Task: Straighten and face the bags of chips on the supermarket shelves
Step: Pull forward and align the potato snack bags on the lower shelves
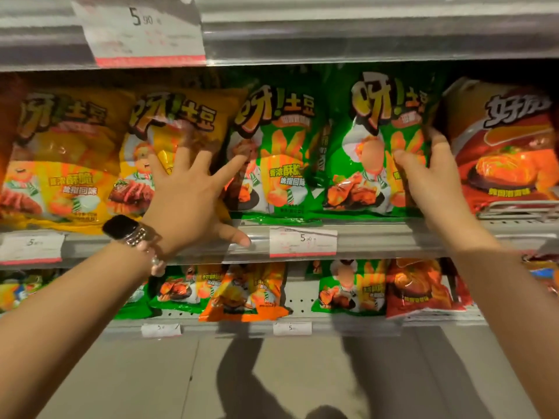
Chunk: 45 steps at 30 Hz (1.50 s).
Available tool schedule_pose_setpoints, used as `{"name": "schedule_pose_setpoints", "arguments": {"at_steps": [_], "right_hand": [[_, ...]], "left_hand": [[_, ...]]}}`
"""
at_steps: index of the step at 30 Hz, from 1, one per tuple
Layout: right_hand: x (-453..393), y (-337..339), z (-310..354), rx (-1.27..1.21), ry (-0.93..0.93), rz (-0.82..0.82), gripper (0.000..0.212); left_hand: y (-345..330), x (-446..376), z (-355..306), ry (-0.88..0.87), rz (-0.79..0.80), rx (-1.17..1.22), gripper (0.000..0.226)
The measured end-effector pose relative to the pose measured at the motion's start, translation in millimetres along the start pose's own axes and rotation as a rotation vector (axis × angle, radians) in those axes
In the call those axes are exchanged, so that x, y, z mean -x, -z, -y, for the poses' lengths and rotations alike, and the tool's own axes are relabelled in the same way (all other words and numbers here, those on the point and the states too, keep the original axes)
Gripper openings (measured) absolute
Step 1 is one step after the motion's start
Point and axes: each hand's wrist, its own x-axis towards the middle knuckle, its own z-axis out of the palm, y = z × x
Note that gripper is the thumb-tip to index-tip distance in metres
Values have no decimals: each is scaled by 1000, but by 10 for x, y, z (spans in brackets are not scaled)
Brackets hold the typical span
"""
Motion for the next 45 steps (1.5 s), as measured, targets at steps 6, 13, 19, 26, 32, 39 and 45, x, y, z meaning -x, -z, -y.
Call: {"name": "schedule_pose_setpoints", "arguments": {"at_steps": [6, 13, 19, 26, 32, 39, 45], "right_hand": [[279, -98, 3, 364, 161, -216, 58], [1203, -298, -277, 299, 518, -261, 32], [1792, -815, -833, 325, 482, 104, 25], [1746, -1744, -1322, 333, -254, 378, 66], [1553, -2137, -1537, 250, -630, 482, 93], [1645, -2094, -1568, 132, -601, 382, 70], [1987, -1877, -1247, -58, -427, 283, 71]], "left_hand": [[-175, 311, -22, -167, -250, 229, 90], [-1013, 843, -320, -613, -541, 353, 46], [-1750, 1031, -401, -630, -571, 467, 39], [-2066, 863, -353, -17, 70, 628, 73], [-2209, 784, -163, 148, 402, 1196, 72], [-2148, 851, -214, 281, 451, 1444, 69], [-2126, 941, -35, 448, 523, 1632, 82]]}}
